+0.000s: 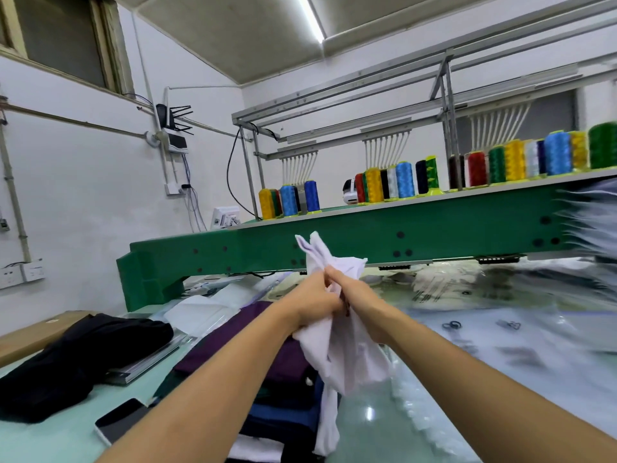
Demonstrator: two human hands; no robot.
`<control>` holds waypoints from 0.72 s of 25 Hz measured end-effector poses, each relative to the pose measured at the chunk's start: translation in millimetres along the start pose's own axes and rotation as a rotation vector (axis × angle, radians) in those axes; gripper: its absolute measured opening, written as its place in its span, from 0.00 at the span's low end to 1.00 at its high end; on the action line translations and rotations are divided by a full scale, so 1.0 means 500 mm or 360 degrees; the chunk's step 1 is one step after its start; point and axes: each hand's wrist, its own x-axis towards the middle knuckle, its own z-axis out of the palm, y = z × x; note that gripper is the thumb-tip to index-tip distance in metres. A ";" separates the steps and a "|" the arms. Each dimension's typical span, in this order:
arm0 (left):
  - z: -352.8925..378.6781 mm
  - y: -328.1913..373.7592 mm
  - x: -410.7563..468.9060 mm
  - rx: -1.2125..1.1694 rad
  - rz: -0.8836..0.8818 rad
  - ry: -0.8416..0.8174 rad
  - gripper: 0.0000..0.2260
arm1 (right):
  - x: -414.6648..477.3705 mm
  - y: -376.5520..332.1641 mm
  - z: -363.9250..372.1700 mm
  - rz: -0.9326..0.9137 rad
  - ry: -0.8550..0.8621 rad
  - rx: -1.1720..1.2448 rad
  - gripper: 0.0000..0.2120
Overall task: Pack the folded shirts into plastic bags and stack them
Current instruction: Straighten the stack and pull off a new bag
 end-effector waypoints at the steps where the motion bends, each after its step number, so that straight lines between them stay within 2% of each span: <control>1: 0.018 0.021 0.002 -0.0185 0.0003 -0.0054 0.05 | -0.006 -0.005 -0.025 -0.0005 0.0036 0.0037 0.22; 5: 0.105 0.099 0.018 -0.0627 -0.0044 -0.0354 0.09 | -0.036 -0.009 -0.145 0.0055 0.0369 0.0180 0.07; 7: 0.151 0.128 0.031 -0.0786 -0.0037 -0.0510 0.15 | -0.059 -0.009 -0.204 0.0180 0.0546 0.0288 0.03; 11: 0.234 0.176 0.055 -0.1044 0.0122 -0.0749 0.13 | -0.097 0.002 -0.334 0.0172 0.0885 0.0361 0.10; 12: 0.251 0.183 0.060 -0.1122 0.0166 -0.0732 0.11 | -0.107 0.003 -0.362 0.0134 0.0946 0.0349 0.13; 14: 0.285 0.186 0.074 -0.1295 0.0177 -0.0490 0.08 | -0.122 0.006 -0.416 0.0060 0.1009 0.0196 0.19; 16: 0.321 0.168 0.089 -0.1094 0.0186 -0.0199 0.11 | -0.138 0.007 -0.463 0.0004 0.1037 0.0017 0.19; 18: 0.357 0.125 0.102 -0.0423 0.0290 -0.0150 0.10 | -0.159 0.007 -0.513 -0.0010 0.1040 -0.0110 0.17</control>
